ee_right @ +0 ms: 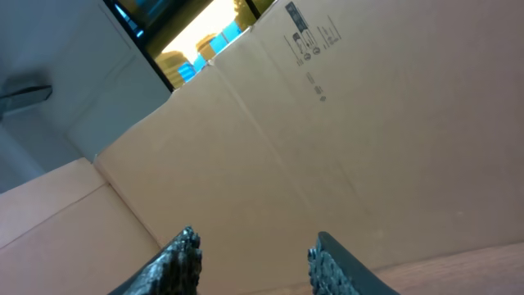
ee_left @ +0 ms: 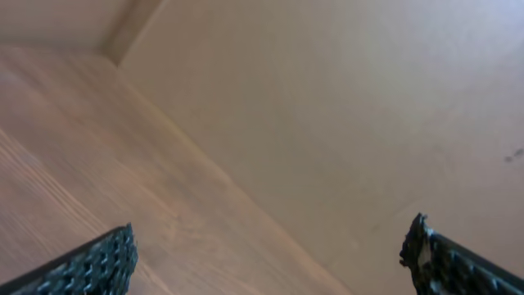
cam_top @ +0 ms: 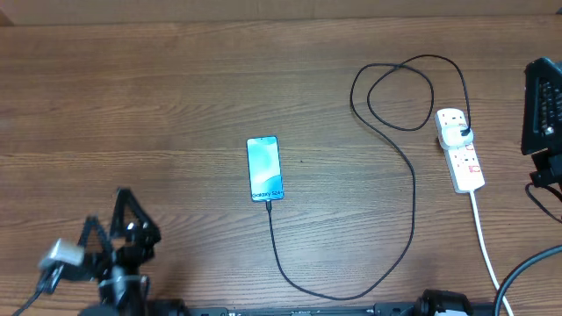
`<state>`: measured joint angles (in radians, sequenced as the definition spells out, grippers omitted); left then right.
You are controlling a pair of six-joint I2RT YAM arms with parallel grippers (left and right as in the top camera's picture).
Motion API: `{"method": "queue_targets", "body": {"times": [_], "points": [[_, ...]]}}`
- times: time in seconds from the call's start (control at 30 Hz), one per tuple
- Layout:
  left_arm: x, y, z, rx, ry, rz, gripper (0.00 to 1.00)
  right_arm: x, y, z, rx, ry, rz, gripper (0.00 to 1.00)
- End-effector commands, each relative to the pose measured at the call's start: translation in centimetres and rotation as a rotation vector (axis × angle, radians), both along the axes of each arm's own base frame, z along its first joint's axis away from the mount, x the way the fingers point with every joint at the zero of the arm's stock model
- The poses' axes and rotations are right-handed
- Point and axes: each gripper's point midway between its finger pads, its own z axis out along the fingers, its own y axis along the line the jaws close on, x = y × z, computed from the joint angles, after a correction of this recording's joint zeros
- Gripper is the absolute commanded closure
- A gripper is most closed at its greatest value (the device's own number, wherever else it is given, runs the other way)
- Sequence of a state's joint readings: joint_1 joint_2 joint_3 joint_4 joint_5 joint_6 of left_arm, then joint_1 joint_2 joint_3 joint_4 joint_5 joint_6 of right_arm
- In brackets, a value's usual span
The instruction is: Plug charger to phone and switch on socket
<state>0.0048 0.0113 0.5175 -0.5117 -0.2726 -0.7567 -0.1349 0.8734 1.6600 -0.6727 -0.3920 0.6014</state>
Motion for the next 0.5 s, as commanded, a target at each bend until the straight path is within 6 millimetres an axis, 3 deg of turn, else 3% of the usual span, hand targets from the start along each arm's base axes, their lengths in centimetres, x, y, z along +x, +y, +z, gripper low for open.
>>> {"method": "queue_targets", "body": {"times": [0.0, 0.17, 0.47], "points": [[2.3, 0.0, -3.2, 0.023, 0.012, -0.001, 0.00, -0.4, 0.0, 0.2, -0.006, -0.014, -0.003, 0.54], [4.9, 0.0, -7.3, 0.046, -0.008, -0.002, 0.00, -2.2, 0.3, 0.9, -0.011, -0.053, -0.003, 0.51], [5.9, 0.0, -11.5, 0.106, 0.049, -0.005, 0.00, -7.0, 0.9, 2.5, -0.025, -0.159, -0.005, 0.43]]}}
